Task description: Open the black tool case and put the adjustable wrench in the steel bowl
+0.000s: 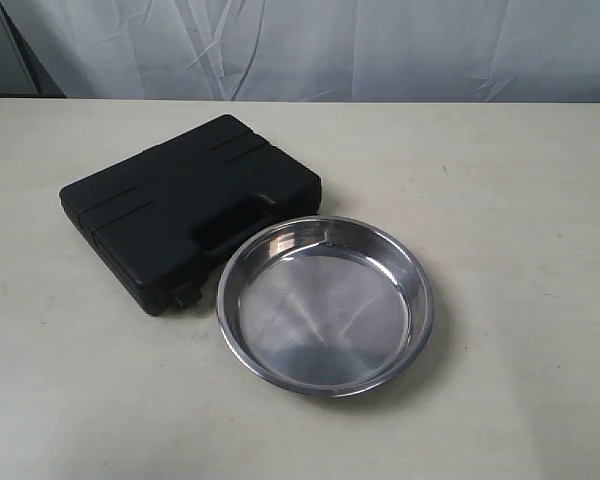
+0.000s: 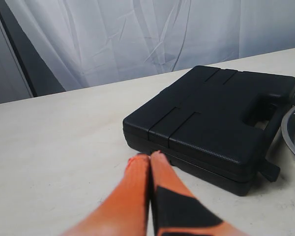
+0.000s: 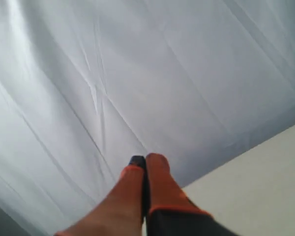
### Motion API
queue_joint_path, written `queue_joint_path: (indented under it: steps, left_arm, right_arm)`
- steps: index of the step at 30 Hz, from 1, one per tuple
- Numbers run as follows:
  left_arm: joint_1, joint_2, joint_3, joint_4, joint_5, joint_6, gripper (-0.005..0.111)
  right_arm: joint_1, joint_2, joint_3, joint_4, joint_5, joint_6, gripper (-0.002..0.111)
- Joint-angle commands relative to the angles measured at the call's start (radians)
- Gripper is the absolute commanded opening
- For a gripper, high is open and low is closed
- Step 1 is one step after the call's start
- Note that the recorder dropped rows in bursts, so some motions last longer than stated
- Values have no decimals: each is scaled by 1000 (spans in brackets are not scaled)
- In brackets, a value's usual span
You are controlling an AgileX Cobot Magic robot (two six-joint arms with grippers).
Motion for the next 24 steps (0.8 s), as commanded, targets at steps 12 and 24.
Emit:
queue_joint_path:
  steps: [12,24]
  left_arm:
    - [2,4,-1,0,-15,-4,0]
    - [2,4,-1,0,-15,-4,0]
  right_arm:
    - [-2,428,-640,-696,58,297,-1]
    - [421,1537,-1564,-301,1090,-606,-1]
